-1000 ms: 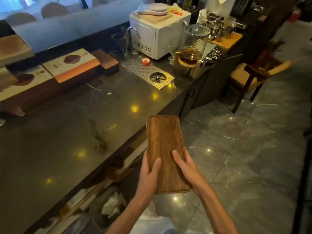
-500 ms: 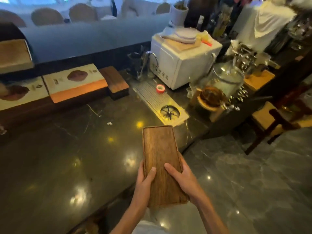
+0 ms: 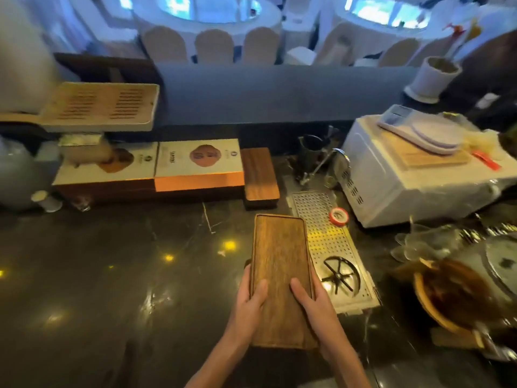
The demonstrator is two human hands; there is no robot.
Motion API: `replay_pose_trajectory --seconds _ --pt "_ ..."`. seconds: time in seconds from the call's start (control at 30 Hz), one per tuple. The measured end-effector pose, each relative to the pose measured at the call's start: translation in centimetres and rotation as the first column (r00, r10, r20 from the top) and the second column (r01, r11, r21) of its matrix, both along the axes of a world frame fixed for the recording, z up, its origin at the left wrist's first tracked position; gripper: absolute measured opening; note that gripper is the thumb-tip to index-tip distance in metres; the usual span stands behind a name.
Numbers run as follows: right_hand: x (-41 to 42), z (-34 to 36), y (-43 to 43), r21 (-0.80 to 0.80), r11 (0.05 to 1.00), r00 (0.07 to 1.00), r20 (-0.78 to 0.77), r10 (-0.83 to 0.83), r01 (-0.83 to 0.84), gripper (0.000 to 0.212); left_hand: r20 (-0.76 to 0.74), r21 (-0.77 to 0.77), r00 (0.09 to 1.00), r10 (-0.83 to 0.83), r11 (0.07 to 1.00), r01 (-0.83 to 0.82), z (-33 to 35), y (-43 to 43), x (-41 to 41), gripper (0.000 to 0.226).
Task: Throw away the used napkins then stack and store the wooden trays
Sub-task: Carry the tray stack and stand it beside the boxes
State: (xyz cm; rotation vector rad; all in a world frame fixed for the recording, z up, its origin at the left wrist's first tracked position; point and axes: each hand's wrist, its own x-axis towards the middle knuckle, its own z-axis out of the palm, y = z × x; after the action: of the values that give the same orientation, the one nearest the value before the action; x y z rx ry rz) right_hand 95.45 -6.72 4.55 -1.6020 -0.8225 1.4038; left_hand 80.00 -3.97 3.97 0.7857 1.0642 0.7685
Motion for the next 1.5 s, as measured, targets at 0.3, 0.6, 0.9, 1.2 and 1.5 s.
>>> replay_pose_trajectory --seconds 0.3,0.6,0.9,1.2,1.5 --pt "5.4 -0.8 13.9 0.073 0.994 0.990 -0.109 0.091 -0.084 0.055 -0.063 0.027 0.987 0.149 0.989 -0.147 0.1 11.3 5.3 0.035" --pt "9.1 -3.6 31.4 0.130 0.988 0.982 -0.158 0.105 -0.085 0.037 -0.148 -0.051 0.981 0.127 0.989 -0.136 -1.3 27.8 7.8 0.040" --pt "6.3 -10.3 39.3 0.043 0.996 0.986 -0.143 0.080 -0.075 0.041 -0.335 -0.041 0.905 0.264 0.955 -0.293 -6.9 33.3 7.8 0.044" --pt "6.5 -11.3 41.6 0.041 0.992 0.991 0.056 0.119 -0.122 0.050 -0.361 -0.035 0.885 0.294 0.944 -0.328 -8.1 32.4 7.8 0.047" --pt "5.5 -13.3 41.3 0.026 0.988 0.913 0.387 0.132 -0.154 0.056 -0.249 -0.351 0.832 0.496 0.754 -0.555 -9.0 29.8 9.7 0.064"
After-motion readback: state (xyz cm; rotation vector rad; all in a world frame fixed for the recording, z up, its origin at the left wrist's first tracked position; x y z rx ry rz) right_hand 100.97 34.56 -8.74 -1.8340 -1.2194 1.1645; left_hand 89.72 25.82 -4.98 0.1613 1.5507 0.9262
